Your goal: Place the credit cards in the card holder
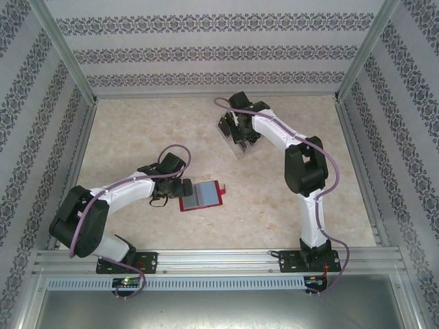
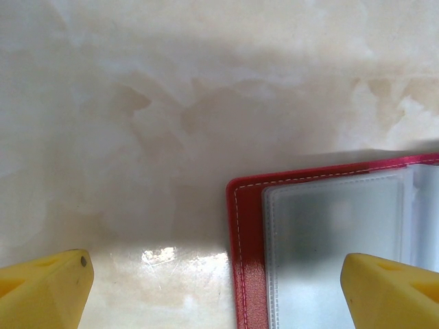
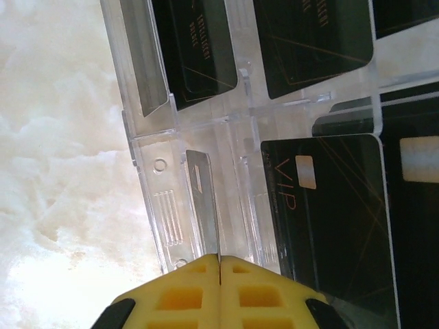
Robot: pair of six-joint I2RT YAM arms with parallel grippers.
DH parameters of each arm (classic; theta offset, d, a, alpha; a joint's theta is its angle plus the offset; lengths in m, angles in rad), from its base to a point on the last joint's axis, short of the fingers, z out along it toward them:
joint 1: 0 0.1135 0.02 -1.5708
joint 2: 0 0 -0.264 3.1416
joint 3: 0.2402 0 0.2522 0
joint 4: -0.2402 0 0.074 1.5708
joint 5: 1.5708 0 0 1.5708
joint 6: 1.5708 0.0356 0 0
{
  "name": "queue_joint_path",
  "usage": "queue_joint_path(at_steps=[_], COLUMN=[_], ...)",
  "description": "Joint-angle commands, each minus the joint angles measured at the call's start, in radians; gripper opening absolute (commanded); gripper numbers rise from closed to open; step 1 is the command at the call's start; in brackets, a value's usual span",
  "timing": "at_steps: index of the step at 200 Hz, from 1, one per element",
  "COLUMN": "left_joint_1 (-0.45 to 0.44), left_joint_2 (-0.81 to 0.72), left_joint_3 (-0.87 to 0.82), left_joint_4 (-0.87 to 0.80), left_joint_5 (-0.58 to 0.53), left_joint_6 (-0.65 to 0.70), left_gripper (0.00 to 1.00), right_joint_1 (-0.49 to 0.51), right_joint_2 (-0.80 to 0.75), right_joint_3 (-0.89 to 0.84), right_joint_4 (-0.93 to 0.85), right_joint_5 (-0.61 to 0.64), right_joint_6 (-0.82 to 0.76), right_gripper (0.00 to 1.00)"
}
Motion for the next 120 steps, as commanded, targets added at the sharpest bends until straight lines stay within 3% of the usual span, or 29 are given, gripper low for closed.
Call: queue_joint_path(at_steps=[1,74,120], left_joint_1=[-0.013,-0.016,-0.015], left_joint_2=[0.002,-0.002,-0.012], left_joint_3=[-0.007,-0.006,0.008], left_joint_4=[0.014,0.004,-0.028], left_joint_5=[-0.017,-0.024,-0.052], left_joint_6=[-0.017,-0.015,-0.006], left_gripper=[0.94,0.94,0.94], right_joint_1=[-0.009,-0.012,-0.008], right_joint_2=[-0.008,-0.118,-0.245], right_joint_3=[0.019,0.085,0.027], right_joint_4=[-0.037,-0.043,0.017], right_joint_5=[-0.018,-0.058,-0.171], right_joint_6=[0.003,0.020,0.084], right_gripper=[0.00,0.00,0.00])
